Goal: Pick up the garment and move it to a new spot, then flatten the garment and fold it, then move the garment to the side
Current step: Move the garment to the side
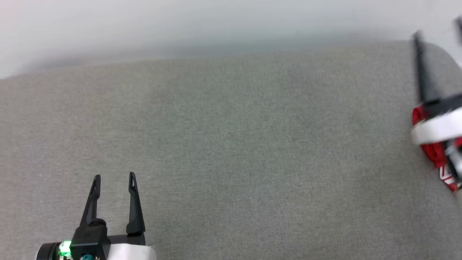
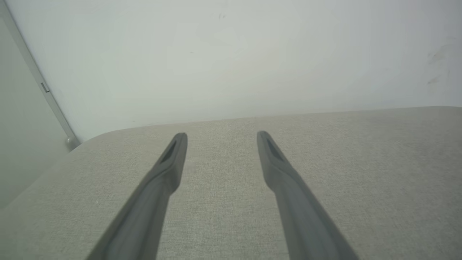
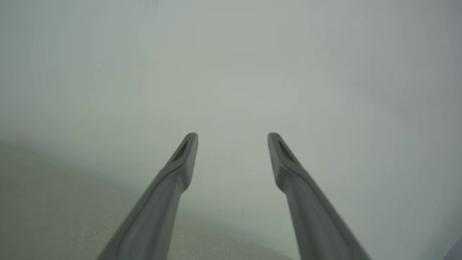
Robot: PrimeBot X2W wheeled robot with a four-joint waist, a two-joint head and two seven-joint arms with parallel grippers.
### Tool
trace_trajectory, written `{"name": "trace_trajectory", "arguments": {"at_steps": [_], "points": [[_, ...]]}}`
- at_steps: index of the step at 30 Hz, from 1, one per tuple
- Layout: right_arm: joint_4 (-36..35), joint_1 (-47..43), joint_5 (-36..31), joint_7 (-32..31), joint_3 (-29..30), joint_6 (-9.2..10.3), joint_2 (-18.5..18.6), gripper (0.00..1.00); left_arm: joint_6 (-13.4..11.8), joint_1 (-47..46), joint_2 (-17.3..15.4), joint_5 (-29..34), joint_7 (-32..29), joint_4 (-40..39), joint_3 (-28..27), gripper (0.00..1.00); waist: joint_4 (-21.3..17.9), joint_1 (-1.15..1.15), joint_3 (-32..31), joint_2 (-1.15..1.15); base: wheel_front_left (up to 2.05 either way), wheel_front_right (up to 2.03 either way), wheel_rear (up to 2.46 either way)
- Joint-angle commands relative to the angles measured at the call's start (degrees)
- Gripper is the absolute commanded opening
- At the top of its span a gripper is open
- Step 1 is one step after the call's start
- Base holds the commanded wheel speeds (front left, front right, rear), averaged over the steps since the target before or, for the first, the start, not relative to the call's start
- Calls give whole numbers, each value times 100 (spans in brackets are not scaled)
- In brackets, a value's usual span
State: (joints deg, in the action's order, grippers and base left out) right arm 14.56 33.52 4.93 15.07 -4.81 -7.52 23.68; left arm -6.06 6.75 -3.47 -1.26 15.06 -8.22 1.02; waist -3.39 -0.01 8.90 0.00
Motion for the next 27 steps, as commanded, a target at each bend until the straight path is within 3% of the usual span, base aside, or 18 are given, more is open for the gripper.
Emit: {"name": "trace_trajectory", "arguments": {"at_steps": [1, 7, 16, 27], "points": [[-253, -392, 11, 9, -77, 7, -259, 100, 32, 88, -21, 13, 15, 45, -38, 100, 89, 1, -206, 0, 0, 0, 0], [-598, -1390, 78, 9, -140, 7, -736, 100, 96, 218, -63, 38, 15, 212, -62, 100, 171, 1, -504, 0, 0, 0, 0], [-745, -2832, 98, 10, 286, 5, -1332, 100, 153, 425, -58, 46, 15, 389, -64, 100, 220, 1, -779, 0, 0, 0, 0], [-1411, -3880, 98, 11, 569, 6, -1899, 100, 249, 554, -38, 14, 15, 604, -46, 100, 314, 1, -895, 0, 0, 0, 0]]}}
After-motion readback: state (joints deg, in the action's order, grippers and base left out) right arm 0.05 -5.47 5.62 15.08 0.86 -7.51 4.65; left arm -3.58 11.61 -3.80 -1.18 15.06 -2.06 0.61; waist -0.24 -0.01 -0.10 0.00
